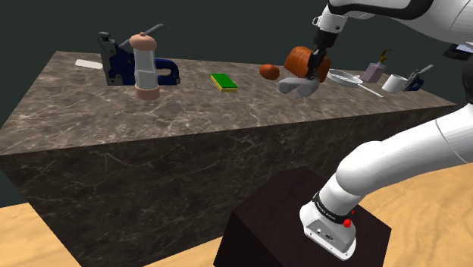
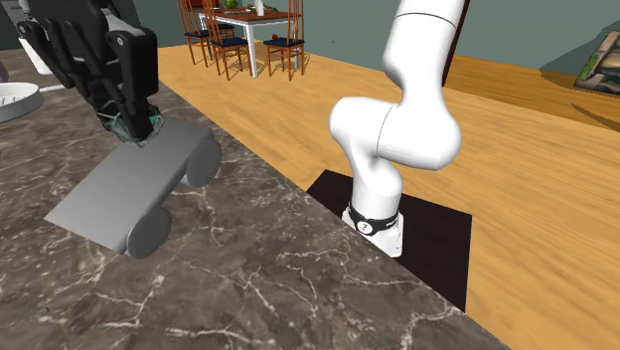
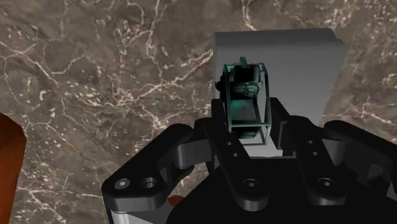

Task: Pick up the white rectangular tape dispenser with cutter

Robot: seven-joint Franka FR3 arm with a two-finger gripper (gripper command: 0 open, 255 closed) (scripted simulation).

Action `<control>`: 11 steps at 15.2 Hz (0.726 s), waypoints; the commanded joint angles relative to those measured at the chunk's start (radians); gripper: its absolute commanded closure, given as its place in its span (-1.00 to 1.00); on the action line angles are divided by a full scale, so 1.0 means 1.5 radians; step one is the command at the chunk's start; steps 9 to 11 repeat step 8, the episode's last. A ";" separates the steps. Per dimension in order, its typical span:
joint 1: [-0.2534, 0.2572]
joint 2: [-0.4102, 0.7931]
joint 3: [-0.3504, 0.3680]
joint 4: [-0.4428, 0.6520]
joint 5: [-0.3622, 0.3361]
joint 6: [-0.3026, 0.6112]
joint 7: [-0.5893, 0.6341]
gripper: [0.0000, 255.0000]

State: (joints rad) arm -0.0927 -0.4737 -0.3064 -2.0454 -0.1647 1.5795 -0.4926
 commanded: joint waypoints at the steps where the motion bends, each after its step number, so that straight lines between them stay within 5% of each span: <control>1: 0.001 0.003 0.002 0.021 0.002 -0.018 -0.001 1.00; 11: 0.003 0.017 0.004 0.080 0.006 -0.063 -0.005 1.00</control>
